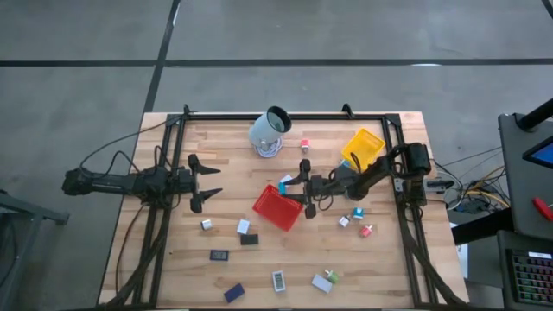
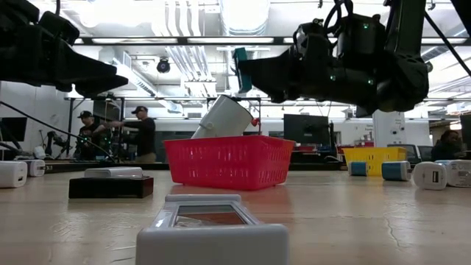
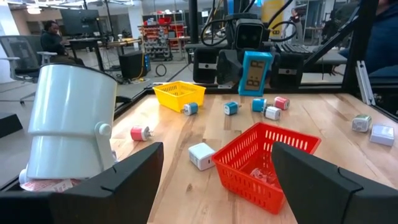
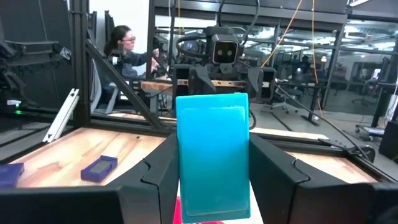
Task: Pick & Place Office items
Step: Put the light blue digital clock into the red basket
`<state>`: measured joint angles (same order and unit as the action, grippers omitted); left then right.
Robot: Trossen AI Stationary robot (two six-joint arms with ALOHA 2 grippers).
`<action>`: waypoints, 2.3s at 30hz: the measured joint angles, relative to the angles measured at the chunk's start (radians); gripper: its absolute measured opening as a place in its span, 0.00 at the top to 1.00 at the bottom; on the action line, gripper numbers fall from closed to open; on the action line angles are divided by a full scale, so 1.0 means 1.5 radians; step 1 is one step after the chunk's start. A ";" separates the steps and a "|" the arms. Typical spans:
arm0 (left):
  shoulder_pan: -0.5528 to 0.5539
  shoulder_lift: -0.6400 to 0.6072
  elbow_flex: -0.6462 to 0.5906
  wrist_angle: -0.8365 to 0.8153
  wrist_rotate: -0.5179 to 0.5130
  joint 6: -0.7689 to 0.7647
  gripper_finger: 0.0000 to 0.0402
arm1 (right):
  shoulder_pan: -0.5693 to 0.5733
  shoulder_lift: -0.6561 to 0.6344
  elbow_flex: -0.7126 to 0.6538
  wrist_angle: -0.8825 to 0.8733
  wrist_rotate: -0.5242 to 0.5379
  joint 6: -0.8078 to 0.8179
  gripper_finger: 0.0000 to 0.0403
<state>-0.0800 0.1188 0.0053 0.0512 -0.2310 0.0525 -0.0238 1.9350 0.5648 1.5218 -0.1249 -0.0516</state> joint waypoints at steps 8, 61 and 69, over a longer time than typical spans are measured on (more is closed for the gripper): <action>0.000 0.000 0.000 0.000 0.002 0.000 0.25 | 0.000 0.000 0.000 -0.001 -0.003 0.007 0.64; 0.000 0.001 0.000 0.000 0.001 0.000 0.25 | 0.010 -0.047 0.441 -1.173 -0.046 -0.001 0.64; 0.000 0.001 0.000 0.000 0.001 0.000 0.25 | 0.010 -0.047 0.441 -1.203 -0.061 0.003 0.64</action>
<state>-0.0800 0.1206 0.0051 0.0514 -0.2298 0.0525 -0.0090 1.8645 1.2263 -0.2825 -0.2166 -0.0471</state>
